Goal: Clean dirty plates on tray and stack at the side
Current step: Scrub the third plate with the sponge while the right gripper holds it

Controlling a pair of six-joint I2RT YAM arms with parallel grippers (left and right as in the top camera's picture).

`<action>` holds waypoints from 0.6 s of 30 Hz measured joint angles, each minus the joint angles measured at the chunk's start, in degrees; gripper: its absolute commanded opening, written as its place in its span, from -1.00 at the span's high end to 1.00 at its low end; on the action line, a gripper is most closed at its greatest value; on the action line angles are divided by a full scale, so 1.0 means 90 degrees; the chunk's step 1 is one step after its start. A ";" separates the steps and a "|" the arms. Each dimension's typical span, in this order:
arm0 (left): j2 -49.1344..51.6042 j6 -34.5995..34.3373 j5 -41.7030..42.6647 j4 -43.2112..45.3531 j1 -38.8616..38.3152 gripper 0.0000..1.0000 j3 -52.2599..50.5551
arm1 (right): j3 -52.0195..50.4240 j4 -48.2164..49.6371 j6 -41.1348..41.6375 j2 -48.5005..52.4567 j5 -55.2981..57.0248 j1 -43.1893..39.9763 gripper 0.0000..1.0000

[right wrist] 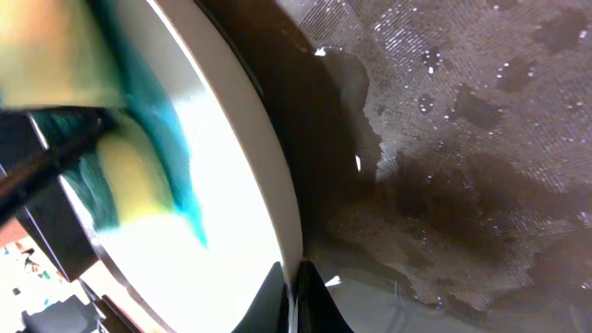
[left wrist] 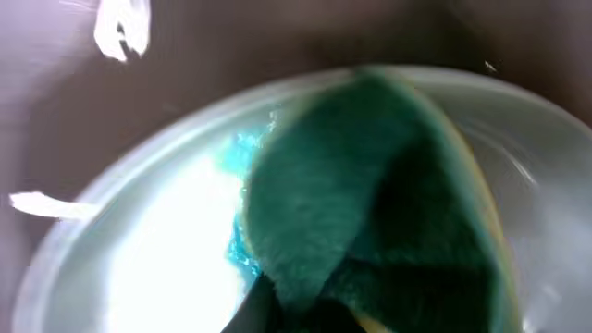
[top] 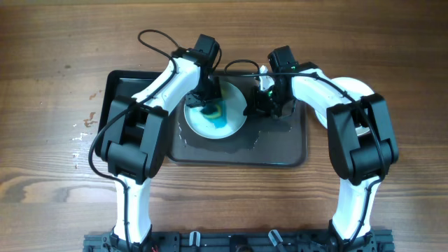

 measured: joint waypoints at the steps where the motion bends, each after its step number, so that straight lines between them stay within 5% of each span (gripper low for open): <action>1: -0.0002 -0.0114 -0.0243 -0.0066 -0.0002 0.92 0.0015 | 0.0000 0.0005 0.0000 0.0000 -0.0017 0.0002 0.91; 10: -0.0002 0.0177 -0.0714 -0.1231 -0.0010 0.92 0.0056 | 0.0000 0.0010 -0.0029 0.0000 -0.0049 0.0078 0.91; 18: 0.0002 0.1957 0.1345 -0.1217 0.0002 0.92 -0.0005 | 0.0000 -0.0051 -0.0078 0.0000 -0.0046 0.0058 0.91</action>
